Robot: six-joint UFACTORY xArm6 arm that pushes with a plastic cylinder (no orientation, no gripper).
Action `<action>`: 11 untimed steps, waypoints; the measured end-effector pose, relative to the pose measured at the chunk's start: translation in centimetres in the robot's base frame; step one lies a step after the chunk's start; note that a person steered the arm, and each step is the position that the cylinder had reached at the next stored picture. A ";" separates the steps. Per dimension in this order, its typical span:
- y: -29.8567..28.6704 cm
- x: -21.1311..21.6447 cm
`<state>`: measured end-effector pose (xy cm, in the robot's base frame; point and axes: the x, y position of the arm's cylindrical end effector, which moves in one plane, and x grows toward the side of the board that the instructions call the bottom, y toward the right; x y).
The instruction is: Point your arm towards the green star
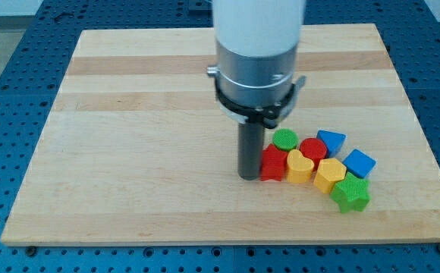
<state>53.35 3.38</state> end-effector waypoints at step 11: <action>19.9 6.3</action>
